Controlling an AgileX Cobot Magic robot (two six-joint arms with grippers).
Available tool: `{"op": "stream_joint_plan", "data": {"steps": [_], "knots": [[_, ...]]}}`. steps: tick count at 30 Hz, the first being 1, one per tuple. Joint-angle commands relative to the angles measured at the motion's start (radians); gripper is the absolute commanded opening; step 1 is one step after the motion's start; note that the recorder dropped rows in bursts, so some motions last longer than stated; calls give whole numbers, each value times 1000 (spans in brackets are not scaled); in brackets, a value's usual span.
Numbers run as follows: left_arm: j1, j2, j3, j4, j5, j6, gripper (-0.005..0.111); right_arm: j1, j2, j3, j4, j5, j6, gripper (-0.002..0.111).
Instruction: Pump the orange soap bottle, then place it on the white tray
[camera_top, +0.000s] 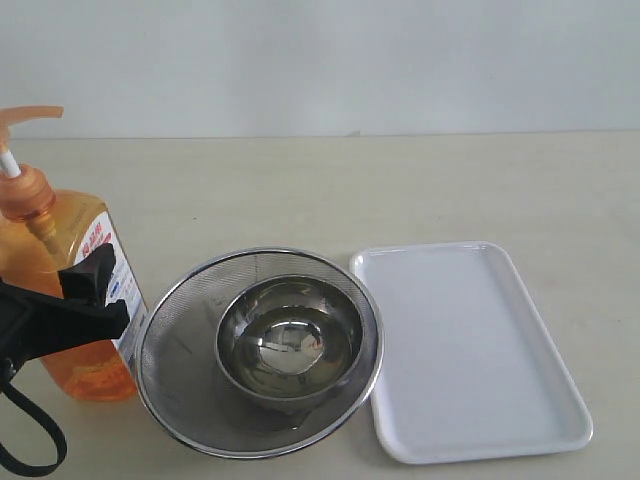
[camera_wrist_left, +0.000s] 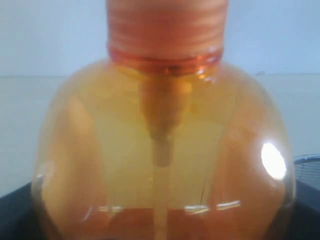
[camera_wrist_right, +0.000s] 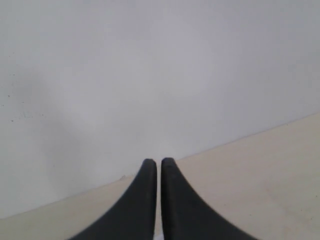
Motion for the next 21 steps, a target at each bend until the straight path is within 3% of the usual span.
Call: {"op": "stream_joint_plan", "data": {"steps": [1,13,16,21], "knots": [[2,5,9,-14,39,30,5,-1,-10,7,-6,-43,-4,0],[2,5,9,-14,39,30,5,-1,-10,7,1,-93,-21,0],[2,5,9,-14,39,30,5,-1,-10,7,271,-65,-255,0],[2,5,9,-14,39,30,5,-1,-10,7,971,-62,-981,0]]}}
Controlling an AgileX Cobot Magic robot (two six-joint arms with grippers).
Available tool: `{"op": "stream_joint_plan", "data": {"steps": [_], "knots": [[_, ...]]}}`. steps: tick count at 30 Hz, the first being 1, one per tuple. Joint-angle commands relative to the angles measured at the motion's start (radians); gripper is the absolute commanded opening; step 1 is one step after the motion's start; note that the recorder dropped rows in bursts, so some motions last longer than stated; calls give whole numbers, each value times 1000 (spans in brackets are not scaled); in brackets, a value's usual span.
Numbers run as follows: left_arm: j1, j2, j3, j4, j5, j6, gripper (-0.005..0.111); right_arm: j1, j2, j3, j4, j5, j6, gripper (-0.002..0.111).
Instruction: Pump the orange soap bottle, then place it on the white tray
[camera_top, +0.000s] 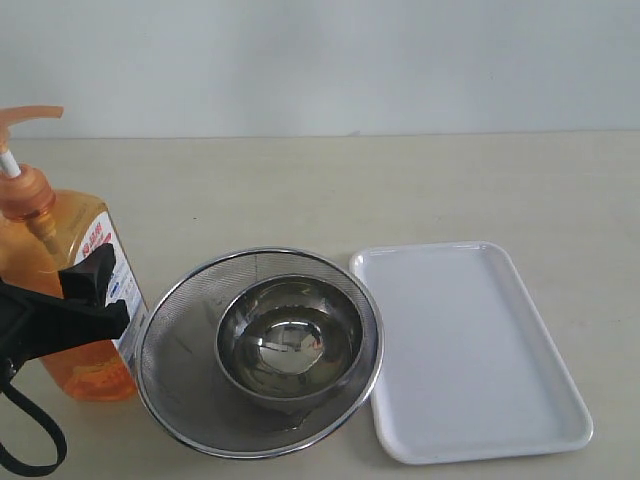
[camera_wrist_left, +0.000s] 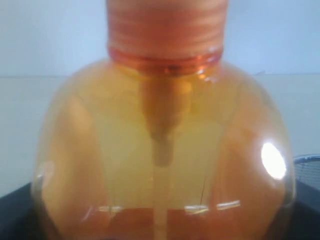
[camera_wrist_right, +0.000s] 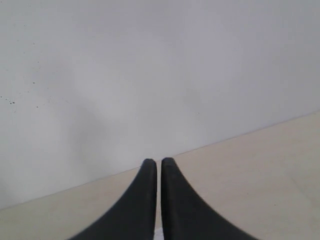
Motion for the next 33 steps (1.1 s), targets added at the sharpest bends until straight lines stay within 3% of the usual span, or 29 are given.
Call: {"op": "stream_joint_plan", "data": {"steps": [1,6,12,23,33], "knots": [[2,5,9,-14,39,28,5,-1,-5,1,582,13,-633,0],[2,5,9,-14,39,28,5,-1,-5,1,1091,17,-1163,0],[2,5,9,-14,39,28,5,-1,-5,49,1329,13,-1460,0],[2,5,9,-14,39,28,5,-1,-5,49,1327,48,-1496,0],[2,5,9,-14,39,28,5,-51,-22,49,1323,223,-1589,0]]}}
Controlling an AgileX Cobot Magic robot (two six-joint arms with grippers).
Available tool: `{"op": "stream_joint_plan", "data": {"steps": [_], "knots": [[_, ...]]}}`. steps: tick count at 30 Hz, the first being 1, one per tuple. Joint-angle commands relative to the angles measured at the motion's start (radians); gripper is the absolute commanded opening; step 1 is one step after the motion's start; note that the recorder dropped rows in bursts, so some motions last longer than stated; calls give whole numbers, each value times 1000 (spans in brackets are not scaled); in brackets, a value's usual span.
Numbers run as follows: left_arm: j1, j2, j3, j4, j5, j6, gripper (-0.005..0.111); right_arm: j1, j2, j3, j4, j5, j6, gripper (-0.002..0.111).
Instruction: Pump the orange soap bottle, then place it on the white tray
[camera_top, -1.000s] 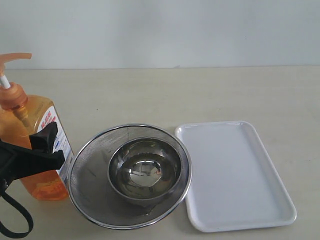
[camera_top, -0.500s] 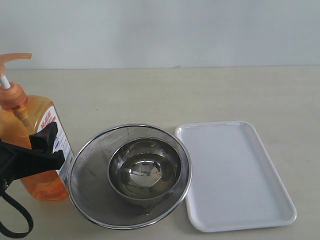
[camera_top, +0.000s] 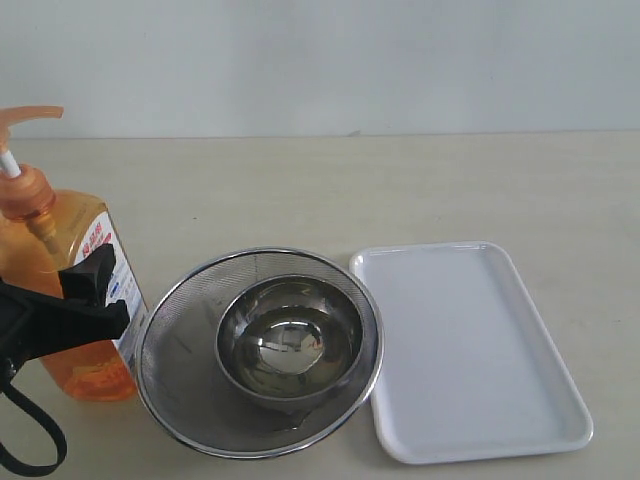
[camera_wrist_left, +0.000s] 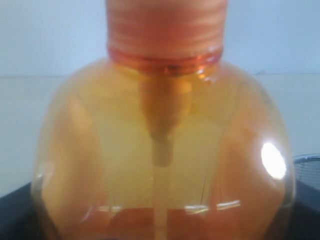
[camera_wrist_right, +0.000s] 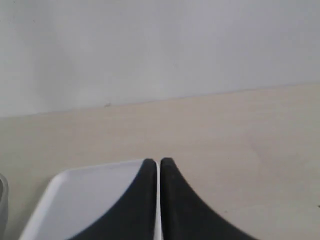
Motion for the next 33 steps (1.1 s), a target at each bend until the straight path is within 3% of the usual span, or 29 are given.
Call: {"op": "stream_joint_plan", "data": {"steps": [1,10,29,33], "knots": [[2,5,9,-14,39,26,5,-52,-19,4,-4,68,-18,0],[2,5,9,-14,39,26,5,-119,-19,4,-6,154,-16,0],[2,5,9,-14,39,26,5,-121,-19,4,-12,175,-18,0],[2,5,9,-14,39,26,5,-121,-19,4,-243,173,-17,0]]}}
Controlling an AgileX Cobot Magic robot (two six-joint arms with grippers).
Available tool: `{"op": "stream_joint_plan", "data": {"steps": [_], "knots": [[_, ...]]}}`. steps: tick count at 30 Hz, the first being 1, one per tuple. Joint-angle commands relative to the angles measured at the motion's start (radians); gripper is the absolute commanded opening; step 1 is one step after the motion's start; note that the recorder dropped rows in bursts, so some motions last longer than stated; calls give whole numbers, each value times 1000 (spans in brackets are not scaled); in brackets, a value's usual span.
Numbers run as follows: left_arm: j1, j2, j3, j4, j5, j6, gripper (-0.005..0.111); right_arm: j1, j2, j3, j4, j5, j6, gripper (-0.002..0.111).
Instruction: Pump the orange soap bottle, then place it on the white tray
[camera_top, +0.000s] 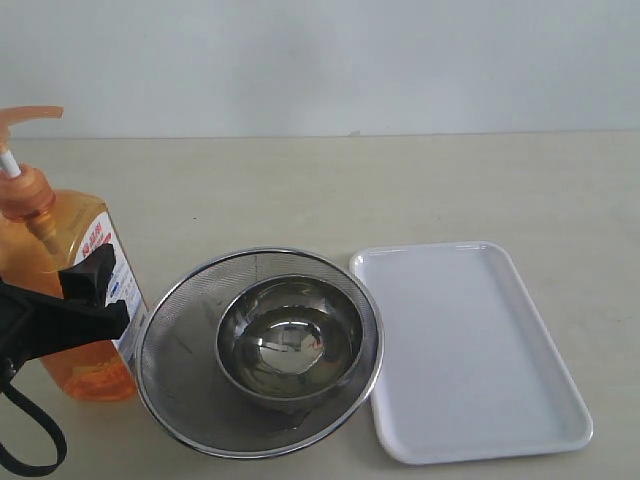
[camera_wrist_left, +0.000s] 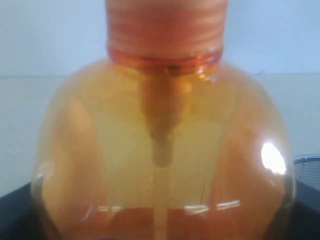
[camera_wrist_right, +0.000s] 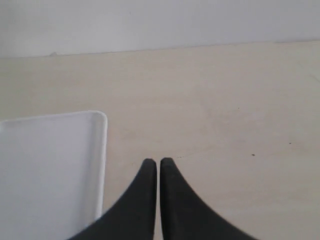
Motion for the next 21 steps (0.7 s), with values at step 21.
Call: {"op": "stream_joint_plan", "data": {"steps": [21], "knots": [[2,5,9,-14,39,26,5,-6,-7,-1,-152,2,-6,0]]}}
